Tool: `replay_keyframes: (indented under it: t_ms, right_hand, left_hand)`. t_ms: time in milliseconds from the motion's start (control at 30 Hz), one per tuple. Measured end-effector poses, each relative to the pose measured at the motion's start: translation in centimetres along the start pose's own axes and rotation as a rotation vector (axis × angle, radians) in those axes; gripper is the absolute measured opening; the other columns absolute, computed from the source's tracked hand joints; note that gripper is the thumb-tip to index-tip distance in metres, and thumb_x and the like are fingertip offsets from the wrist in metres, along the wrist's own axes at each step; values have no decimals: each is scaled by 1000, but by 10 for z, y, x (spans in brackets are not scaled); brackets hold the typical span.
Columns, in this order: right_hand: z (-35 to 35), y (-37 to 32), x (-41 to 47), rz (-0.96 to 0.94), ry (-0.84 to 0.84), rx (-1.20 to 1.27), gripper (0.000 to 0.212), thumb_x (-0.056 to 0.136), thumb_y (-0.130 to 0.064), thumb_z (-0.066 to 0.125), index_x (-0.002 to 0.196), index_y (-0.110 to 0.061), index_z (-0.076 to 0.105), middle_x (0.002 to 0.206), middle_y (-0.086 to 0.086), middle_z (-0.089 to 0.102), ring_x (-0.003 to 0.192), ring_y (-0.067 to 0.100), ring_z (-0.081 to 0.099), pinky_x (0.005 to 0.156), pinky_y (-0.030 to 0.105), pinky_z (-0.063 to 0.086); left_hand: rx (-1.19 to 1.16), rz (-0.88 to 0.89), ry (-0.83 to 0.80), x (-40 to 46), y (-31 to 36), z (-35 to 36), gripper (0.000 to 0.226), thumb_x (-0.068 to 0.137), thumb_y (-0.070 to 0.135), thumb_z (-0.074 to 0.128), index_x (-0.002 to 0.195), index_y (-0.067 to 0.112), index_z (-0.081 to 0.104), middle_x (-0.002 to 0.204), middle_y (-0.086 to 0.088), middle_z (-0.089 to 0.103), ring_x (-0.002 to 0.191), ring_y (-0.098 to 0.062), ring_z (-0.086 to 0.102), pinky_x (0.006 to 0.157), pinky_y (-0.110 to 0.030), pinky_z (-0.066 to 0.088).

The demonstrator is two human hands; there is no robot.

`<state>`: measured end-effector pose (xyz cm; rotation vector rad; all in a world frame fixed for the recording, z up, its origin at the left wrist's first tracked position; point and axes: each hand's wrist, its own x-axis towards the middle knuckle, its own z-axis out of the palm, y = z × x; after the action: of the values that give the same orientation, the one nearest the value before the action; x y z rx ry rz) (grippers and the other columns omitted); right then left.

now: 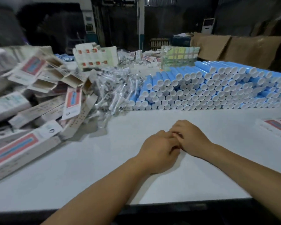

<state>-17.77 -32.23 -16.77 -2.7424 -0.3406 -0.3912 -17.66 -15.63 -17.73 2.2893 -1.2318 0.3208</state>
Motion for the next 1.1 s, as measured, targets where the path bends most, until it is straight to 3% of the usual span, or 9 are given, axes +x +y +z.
replay_keyframes:
  t_ms: [167,400,533,667,767,833,933,1000,1100]
  right_hand:
    - [6,10,-1,-23,22,46,18,88,-8,58,87,-21,70,86,-15,54,86,9,47,70,21,34]
    - [8,9,-3,2,52,3,19,86,-5,61,86,-22,70,86,-19,57,87,8,50,69,16,35]
    - [11,8,-4,4,71,4,27,83,-4,66,83,-31,66,88,-24,56,87,8,53,72,27,40]
    - [12,8,-4,18,81,10,38,81,-3,68,79,-40,60,86,-25,56,86,2,52,69,29,40]
    - [11,7,-3,28,81,30,45,80,-2,69,77,-46,56,86,-25,57,89,3,54,70,27,41]
    - [10,6,-2,29,75,34,47,80,-2,69,77,-47,55,85,-25,57,90,3,54,70,23,40]
    - [9,5,-2,30,66,43,45,82,-4,68,76,-47,56,84,-24,58,90,2,54,70,19,40]
    - [7,3,-3,28,68,52,42,83,-5,67,76,-45,57,84,-23,58,90,3,54,71,19,40]
    - [6,0,-3,35,71,74,41,83,-3,66,75,-43,58,84,-21,58,89,6,55,72,22,41]
  left_hand:
    - [34,-7,-18,0,4,-3,18,90,11,54,97,6,69,101,-12,63,83,-33,47,65,-39,36]
    - [182,-36,-256,5,-8,-69,25,97,26,49,113,17,66,112,-4,59,103,-22,53,79,-37,46]
    - [413,-78,-167,-5,-52,-142,26,97,27,49,117,19,64,116,-1,59,105,-19,55,84,-38,50]
    - [576,-285,68,-16,-112,-201,25,98,23,44,105,14,66,110,0,60,103,-18,56,84,-35,52]
    - [746,-417,106,-17,-156,-226,30,97,33,46,115,22,67,133,-2,51,123,-22,42,99,-42,42]
    - [831,-504,3,-11,-177,-233,37,97,47,42,124,32,62,152,-1,32,140,-26,21,112,-51,25]
    - [874,-602,-193,3,-197,-229,55,95,63,25,132,35,54,160,5,8,146,-28,-4,113,-58,-1]
    - [921,-642,-278,12,-204,-223,65,93,67,20,137,30,51,160,5,7,146,-29,-7,112,-59,-5]
    - [903,-682,-227,19,-209,-217,71,92,68,22,142,22,45,157,3,19,145,-27,4,112,-58,2]
